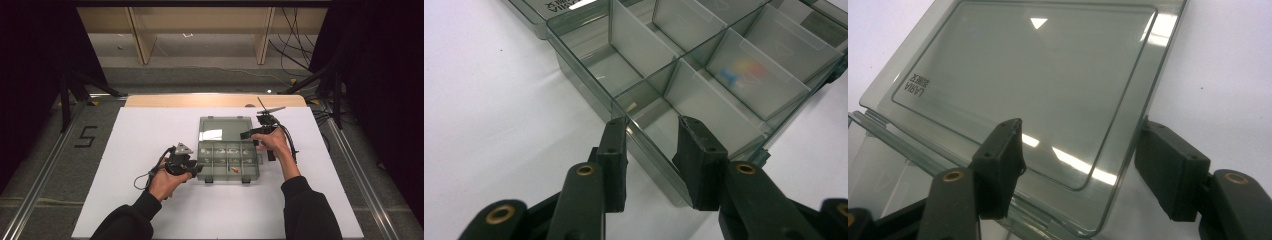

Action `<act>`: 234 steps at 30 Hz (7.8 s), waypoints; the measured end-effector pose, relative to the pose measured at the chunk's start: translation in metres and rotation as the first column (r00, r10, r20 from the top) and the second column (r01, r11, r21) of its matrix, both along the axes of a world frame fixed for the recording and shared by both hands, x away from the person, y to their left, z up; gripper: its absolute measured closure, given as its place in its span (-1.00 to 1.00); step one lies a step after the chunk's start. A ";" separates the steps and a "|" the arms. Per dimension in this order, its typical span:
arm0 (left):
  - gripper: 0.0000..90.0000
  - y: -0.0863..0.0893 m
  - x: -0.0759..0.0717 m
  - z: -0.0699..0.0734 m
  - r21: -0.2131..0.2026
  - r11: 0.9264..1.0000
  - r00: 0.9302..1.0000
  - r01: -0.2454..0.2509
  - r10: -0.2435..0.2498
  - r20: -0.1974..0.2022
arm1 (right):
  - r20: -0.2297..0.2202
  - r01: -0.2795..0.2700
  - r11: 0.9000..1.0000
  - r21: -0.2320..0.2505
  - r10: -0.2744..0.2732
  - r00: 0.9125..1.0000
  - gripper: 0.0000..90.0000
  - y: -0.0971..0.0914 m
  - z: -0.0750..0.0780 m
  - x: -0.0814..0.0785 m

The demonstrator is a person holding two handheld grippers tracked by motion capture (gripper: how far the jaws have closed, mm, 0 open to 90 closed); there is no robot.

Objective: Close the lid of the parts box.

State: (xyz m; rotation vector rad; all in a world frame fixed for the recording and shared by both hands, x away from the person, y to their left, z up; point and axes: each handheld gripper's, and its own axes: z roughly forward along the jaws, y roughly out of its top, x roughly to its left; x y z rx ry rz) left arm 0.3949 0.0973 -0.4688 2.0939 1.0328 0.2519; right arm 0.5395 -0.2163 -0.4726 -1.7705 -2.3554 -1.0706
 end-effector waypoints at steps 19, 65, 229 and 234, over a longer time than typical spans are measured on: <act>0.45 0.001 0.001 0.000 0.009 1.000 1.000 0.007 -0.007 0.003 | 0.103 0.043 0.997 0.072 -0.050 0.993 0.57 -0.018 0.015 -0.014; 0.43 0.000 0.000 0.000 0.020 1.000 1.000 0.004 -0.004 0.022 | 0.240 -0.017 0.997 0.081 -0.003 0.971 0.76 -0.024 0.021 -0.025; 1.00 -0.021 0.076 0.098 -0.058 0.997 0.990 0.050 -0.042 0.134 | 0.576 -0.155 0.986 -0.058 0.160 0.802 -0.46 -0.030 0.076 -0.140; 1.00 -0.020 0.058 0.091 -0.089 0.993 0.988 0.080 -0.068 0.138 | 0.591 -0.178 0.982 -0.056 0.177 0.787 -0.47 -0.033 0.082 -0.152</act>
